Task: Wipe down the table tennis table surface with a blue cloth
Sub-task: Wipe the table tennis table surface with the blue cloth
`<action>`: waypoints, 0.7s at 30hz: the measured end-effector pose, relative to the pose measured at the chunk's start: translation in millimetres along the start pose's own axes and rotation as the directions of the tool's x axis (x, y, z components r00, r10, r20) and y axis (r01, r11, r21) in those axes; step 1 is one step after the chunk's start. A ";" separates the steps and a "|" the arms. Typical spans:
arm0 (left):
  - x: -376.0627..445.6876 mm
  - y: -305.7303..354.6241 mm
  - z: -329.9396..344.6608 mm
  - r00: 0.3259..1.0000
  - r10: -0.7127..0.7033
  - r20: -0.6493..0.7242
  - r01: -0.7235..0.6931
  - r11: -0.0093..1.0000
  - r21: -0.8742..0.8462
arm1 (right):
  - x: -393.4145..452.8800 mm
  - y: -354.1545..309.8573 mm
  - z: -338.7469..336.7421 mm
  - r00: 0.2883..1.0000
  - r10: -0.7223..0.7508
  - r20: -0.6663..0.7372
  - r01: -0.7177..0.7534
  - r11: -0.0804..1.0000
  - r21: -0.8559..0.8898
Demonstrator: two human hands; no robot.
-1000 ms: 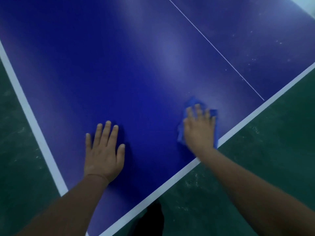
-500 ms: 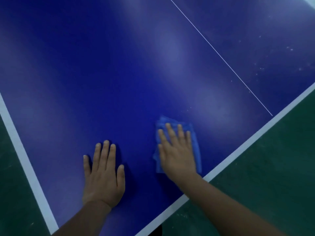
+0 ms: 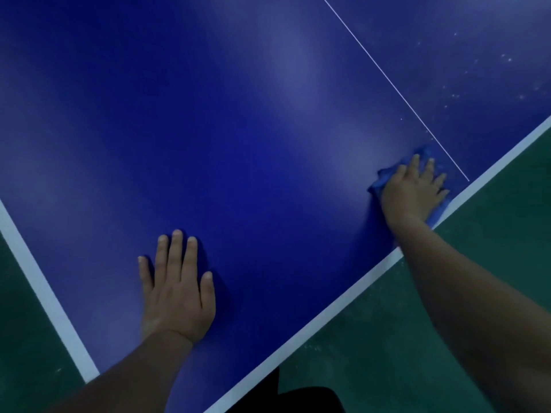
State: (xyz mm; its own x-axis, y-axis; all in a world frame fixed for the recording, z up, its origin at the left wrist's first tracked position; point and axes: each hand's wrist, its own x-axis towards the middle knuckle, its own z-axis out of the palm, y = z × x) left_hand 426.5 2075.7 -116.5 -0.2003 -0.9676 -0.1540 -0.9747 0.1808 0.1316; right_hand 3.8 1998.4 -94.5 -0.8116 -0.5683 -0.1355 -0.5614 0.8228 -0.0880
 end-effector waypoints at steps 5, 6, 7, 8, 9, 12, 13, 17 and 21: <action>-0.3 0.1 -1.7 1.000 -0.010 0.012 0.010 1.000 -0.004 | -167.4 -33.2 33.8 0.645 -0.760 0.084 0.764 0.638 -0.096; -1.0 0.7 -1.9 1.000 -0.008 0.016 0.008 1.000 -0.002 | -188.8 -15.6 33.9 0.505 -0.847 0.166 0.863 0.500 -0.077; -0.8 0.8 -1.6 1.000 -0.007 0.021 0.007 1.000 0.001 | -189.2 4.3 30.8 0.406 -0.891 0.204 0.913 0.404 -0.054; 0.0 0.3 -1.5 1.000 -0.010 0.026 0.010 1.000 0.005 | -170.6 21.8 27.7 0.372 -0.903 0.214 0.927 0.372 -0.045; 0.9 -0.1 -1.7 0.999 -0.016 0.031 0.015 1.000 0.008 | -143.1 35.6 26.0 0.421 -0.887 0.190 0.907 0.415 -0.073; 1.2 2.5 -2.6 0.999 -0.017 0.045 0.017 1.000 0.006 | -47.3 60.5 10.0 0.750 -0.659 0.057 0.658 0.736 -0.162; 1.2 3.1 -2.9 0.999 -0.015 0.044 0.015 1.000 0.001 | -24.2 61.5 1.4 0.852 -0.521 0.055 0.523 0.842 -0.133; 1.6 3.1 -4.9 0.999 -0.028 0.041 0.029 0.999 -0.021 | -32.4 19.1 -1.3 0.979 -0.203 0.021 0.203 0.979 -0.023; 0.4 5.3 -5.3 0.999 -0.036 0.028 0.037 0.999 -0.033 | -139.9 7.8 22.2 0.623 -0.768 0.147 0.782 0.616 -0.091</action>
State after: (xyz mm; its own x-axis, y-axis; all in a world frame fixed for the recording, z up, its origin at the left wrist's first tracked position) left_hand 421.8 2075.4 -110.6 -0.1676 -0.9681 -0.1863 -0.9776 0.1388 0.1583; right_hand 116.6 2084.4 -98.1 -0.0501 -0.9855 -0.1622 -0.9956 0.0622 -0.0704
